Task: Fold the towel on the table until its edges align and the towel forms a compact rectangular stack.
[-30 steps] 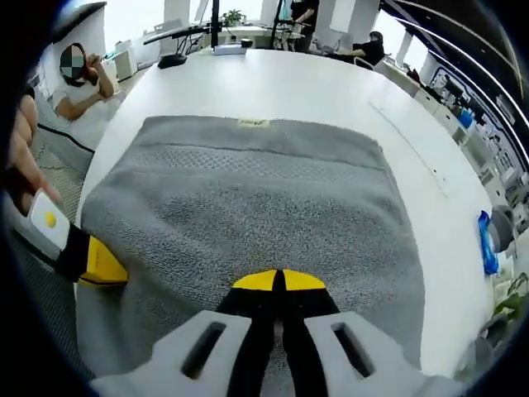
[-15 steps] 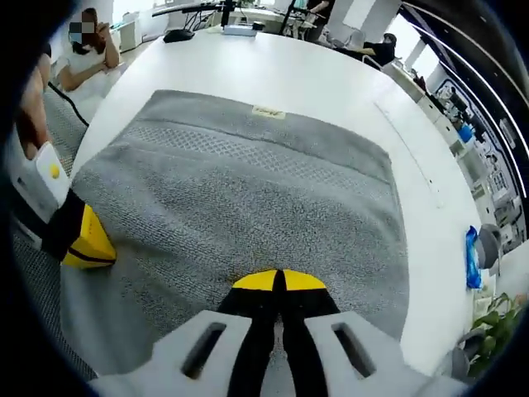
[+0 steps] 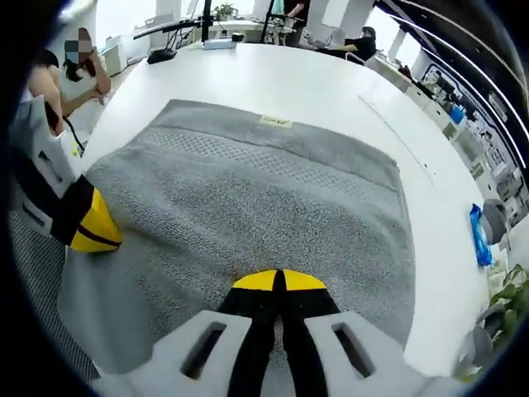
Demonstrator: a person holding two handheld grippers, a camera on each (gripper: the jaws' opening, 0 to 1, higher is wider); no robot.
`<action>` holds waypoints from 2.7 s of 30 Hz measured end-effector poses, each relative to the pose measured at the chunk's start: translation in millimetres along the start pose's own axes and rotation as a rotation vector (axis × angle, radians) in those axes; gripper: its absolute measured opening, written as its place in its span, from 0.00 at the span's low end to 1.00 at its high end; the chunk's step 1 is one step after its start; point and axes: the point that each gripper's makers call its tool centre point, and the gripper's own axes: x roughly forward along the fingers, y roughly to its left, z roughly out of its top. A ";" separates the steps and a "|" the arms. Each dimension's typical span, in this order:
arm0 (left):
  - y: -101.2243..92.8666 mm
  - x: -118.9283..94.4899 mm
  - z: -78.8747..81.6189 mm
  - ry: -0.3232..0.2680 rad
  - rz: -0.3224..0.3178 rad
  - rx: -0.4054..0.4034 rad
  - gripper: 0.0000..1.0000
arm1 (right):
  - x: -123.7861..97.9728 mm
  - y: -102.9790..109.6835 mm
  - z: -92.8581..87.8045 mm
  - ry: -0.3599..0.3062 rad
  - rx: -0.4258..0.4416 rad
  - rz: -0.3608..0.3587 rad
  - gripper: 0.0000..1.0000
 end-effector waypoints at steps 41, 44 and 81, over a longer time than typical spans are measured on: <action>57.8 6.6 -24.7 0.053 0.162 0.273 0.01 | -24.9 11.8 -27.1 -0.284 0.359 -0.046 0.00; 61.4 7.3 -24.2 0.034 0.171 0.272 0.01 | -27.2 14.8 -28.9 -0.297 0.366 -0.048 0.00; 77.0 8.0 -26.5 -0.285 0.045 -0.260 0.01 | -34.0 28.6 -36.3 -0.325 0.327 -0.113 0.00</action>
